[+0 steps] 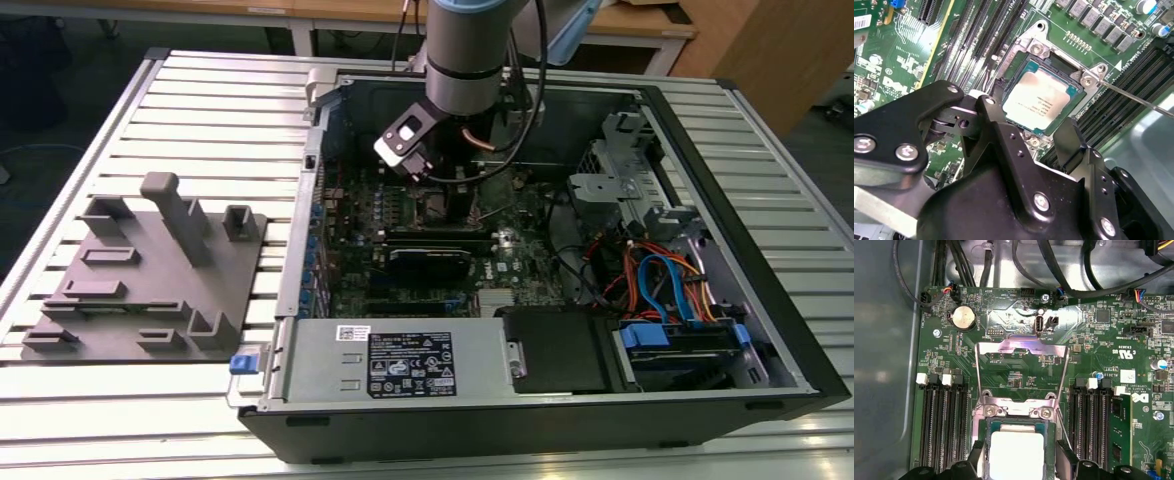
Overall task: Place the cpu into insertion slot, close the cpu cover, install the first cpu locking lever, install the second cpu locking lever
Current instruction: 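Place the cpu into insertion slot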
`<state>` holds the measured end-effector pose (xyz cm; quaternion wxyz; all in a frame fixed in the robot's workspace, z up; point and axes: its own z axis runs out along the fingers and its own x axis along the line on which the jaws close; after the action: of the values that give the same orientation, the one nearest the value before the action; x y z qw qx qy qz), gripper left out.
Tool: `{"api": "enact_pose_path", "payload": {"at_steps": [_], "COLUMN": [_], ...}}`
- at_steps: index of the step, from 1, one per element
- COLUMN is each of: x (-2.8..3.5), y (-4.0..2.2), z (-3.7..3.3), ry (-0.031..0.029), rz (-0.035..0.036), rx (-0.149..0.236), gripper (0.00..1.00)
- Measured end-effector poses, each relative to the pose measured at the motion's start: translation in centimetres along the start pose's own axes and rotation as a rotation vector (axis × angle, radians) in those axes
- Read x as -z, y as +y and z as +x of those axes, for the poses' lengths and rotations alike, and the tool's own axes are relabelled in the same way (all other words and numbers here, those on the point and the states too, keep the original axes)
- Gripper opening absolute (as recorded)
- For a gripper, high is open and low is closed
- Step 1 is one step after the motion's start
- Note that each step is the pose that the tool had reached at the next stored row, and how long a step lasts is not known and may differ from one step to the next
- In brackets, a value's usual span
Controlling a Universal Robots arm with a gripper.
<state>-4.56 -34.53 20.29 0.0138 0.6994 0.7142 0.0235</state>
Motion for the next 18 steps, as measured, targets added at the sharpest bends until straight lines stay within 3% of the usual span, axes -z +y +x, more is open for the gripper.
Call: {"api": "enact_pose_path", "payload": {"at_steps": [4, 6, 8, 9, 12, 15, 16, 18], "x": [0.33, 0.43, 0.42, 0.42, 0.45, 0.51, 0.53, 0.55], "y": [0.02, 0.02, 0.03, 0.03, 0.03, 0.04, 0.04, 0.04], "z": [0.0, 0.0, 0.01, 0.01, 0.01, 0.01, 0.01, 0.02], "ry": [-0.0001, -0.0001, 0.0002, 0.0001, 0.0001, 0.0, -0.0001, 0.0], "rz": [0.0008, 0.0013, 0.0013, 0.0013, 0.0015, 0.0016, 0.0016, 0.0016], "rx": [0.0, 0.0, 0.0, 0.0, -0.001, -0.001, -0.002, -0.004], "gripper": [0.67, 0.6, 0.6, 0.47, 0.41, 0.24, 0.24, 0.12]}}
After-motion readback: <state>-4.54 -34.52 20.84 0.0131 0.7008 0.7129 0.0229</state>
